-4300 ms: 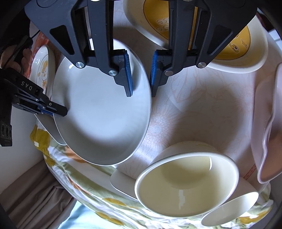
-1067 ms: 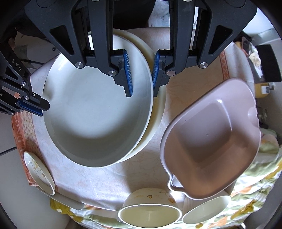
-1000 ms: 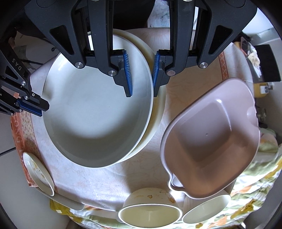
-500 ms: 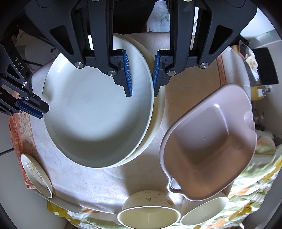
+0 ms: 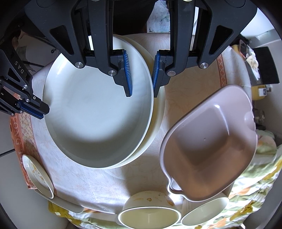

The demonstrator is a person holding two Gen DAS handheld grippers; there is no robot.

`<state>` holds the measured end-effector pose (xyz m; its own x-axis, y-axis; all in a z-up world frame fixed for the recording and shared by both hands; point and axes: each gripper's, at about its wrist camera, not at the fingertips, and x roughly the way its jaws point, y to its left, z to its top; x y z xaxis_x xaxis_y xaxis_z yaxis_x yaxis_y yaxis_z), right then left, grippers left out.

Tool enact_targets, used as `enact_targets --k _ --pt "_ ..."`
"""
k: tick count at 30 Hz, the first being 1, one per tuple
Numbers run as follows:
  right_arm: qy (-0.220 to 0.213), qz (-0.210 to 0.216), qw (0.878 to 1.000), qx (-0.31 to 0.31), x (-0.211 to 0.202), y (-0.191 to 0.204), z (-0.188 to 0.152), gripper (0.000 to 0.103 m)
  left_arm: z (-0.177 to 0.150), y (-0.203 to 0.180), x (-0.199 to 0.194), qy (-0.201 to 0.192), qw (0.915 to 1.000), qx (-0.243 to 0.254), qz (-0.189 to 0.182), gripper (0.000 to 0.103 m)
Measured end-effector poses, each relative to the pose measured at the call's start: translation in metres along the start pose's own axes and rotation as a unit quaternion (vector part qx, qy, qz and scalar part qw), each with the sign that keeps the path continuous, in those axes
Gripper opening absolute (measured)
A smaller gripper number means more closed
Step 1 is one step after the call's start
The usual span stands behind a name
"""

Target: Organize plates and bowls

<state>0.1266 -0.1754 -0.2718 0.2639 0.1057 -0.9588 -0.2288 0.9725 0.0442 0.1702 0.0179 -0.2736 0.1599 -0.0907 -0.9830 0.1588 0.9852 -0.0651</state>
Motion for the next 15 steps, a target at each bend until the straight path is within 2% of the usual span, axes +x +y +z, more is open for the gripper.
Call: enact_targets --k 15 --pt "-0.003 0.024 0.999 0.034 0.0002 -0.0078 0.0002 0.012 0.003 -0.0025 -0.0021 0.013 0.9998 0.01 0.01 0.018"
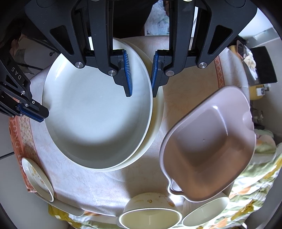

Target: Organize plates and bowls

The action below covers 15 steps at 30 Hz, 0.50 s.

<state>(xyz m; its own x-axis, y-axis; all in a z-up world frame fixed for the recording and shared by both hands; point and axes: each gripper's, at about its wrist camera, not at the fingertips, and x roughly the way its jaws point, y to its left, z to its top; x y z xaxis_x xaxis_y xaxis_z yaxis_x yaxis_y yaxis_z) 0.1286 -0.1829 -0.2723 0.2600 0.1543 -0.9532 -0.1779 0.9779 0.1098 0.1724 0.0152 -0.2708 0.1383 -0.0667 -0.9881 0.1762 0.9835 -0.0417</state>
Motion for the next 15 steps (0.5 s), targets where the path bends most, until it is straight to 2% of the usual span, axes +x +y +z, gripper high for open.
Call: enact_targets --k 15 --pt "-0.005 0.006 1.0 0.008 -0.0022 -0.0014 -0.0034 0.012 -0.0035 -0.0083 -0.004 0.005 0.999 0.031 0.033 0.018"
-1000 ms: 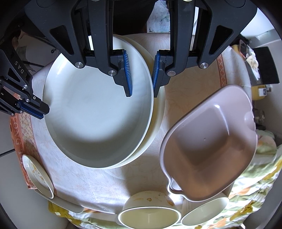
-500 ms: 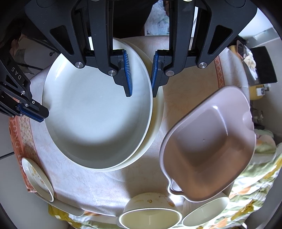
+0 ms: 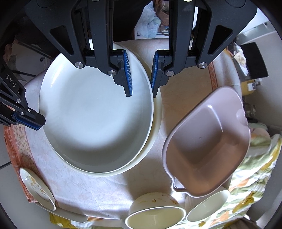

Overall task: Organize plates and bowls
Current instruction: 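Open both tools and move them toward the small duck plate, then grasp the rim of the small white duck plate with both tools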

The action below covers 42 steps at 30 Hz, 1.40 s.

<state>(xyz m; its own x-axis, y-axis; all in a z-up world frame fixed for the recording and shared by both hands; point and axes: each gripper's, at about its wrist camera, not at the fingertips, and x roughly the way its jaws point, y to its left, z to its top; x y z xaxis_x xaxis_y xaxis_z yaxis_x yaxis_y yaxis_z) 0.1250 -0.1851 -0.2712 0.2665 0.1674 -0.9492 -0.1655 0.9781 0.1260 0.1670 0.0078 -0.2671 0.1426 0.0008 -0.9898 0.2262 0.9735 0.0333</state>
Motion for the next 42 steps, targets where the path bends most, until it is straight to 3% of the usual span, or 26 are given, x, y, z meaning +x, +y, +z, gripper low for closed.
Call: enact_targets --k 5,13,16,20,21,23,24,26,28,30,32,35,38,42 --pt "-0.007 0.005 1.0 0.009 -0.005 -0.002 -0.002 0.012 -0.004 -0.002 -0.002 -0.001 0.9998 0.013 0.018 0.018" --pt "-0.027 0.005 0.999 0.043 -0.022 -0.011 -0.007 0.012 -0.008 -0.004 -0.021 -0.01 0.9991 0.037 0.016 0.018" --pt "-0.051 0.006 0.996 0.072 -0.043 -0.025 -0.006 0.011 -0.001 -0.005 -0.055 -0.054 0.9976 0.044 -0.007 0.018" --pt "-0.095 0.014 0.987 0.132 -0.078 -0.062 -0.007 0.012 0.033 -0.019 -0.099 -0.14 0.9857 0.063 -0.069 0.019" --pt "-0.104 0.015 0.983 0.147 -0.085 -0.073 -0.008 0.019 0.045 -0.026 -0.104 -0.153 0.9825 0.069 -0.08 0.026" --pt "-0.123 0.003 0.977 0.173 -0.098 -0.094 -0.01 0.059 0.074 -0.047 -0.11 -0.174 0.976 0.088 -0.097 0.081" --pt "-0.14 -0.003 0.973 0.186 -0.106 -0.106 -0.011 0.097 0.087 -0.058 -0.113 -0.187 0.9723 0.097 -0.102 0.101" --pt "-0.172 -0.009 0.964 0.2 -0.117 -0.127 -0.012 0.103 0.113 -0.083 -0.117 -0.217 0.9616 0.115 -0.123 0.103" --pt "-0.176 -0.018 0.96 0.217 -0.117 -0.151 -0.009 0.103 0.14 -0.111 -0.11 -0.211 0.9564 0.14 -0.146 0.103" --pt "-0.14 -0.016 0.958 0.251 -0.103 -0.18 -0.004 0.103 0.169 -0.139 -0.093 -0.184 0.9555 0.15 -0.176 0.103" --pt "-0.137 -0.021 0.946 0.293 -0.091 -0.205 -0.004 0.103 0.199 -0.162 -0.067 -0.15 0.9544 0.148 -0.211 0.103" --pt "-0.138 -0.006 0.934 0.329 -0.067 -0.233 0.004 0.103 0.229 -0.194 -0.034 -0.116 0.9572 0.15 -0.218 0.102" --pt "-0.134 0.018 0.922 0.363 -0.041 -0.255 0.01 0.103 0.246 -0.214 -0.001 -0.089 0.9605 0.155 -0.213 0.093" --pt "-0.141 0.035 0.911 0.386 -0.021 -0.274 0.014 0.09 0.264 -0.233 0.033 -0.06 0.9624 0.152 -0.217 0.085"
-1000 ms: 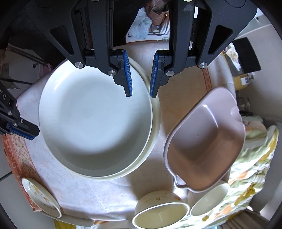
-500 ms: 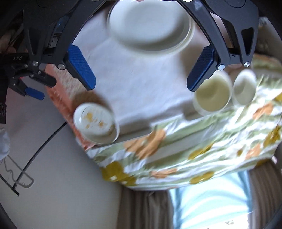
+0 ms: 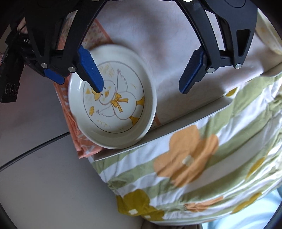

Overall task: Organize plates and bowls
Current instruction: 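Grasp the rim of the small white duck plate with both tools, then carry the duck plate with both tools and lower it onto the plate stack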

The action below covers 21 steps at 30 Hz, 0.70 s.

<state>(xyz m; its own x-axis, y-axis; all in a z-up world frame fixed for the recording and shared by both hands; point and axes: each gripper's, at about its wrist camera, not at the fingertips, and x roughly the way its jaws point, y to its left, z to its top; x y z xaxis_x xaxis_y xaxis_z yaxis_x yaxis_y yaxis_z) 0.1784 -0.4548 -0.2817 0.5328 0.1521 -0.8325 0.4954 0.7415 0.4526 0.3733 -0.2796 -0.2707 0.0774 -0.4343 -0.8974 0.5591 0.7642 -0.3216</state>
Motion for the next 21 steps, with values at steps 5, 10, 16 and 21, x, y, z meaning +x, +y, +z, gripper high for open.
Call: enact_targets --k 5,10,16,21 --pt "0.0 -0.006 1.0 -0.006 0.018 -0.001 0.01 0.066 0.005 -0.001 0.021 0.017 0.9998 0.007 0.004 0.063" --pt "-0.007 -0.025 1.0 -0.012 0.023 0.0 0.015 0.046 0.009 0.002 0.031 0.026 0.9995 0.009 0.012 0.026" --pt "0.005 -0.044 0.999 -0.02 0.035 -0.001 0.02 0.019 0.012 0.007 0.034 0.024 0.9996 0.003 0.016 0.017" --pt "0.009 -0.054 0.998 -0.04 0.036 -0.002 0.021 0.012 0.011 0.003 0.032 0.019 0.9992 0.012 0.033 0.018"
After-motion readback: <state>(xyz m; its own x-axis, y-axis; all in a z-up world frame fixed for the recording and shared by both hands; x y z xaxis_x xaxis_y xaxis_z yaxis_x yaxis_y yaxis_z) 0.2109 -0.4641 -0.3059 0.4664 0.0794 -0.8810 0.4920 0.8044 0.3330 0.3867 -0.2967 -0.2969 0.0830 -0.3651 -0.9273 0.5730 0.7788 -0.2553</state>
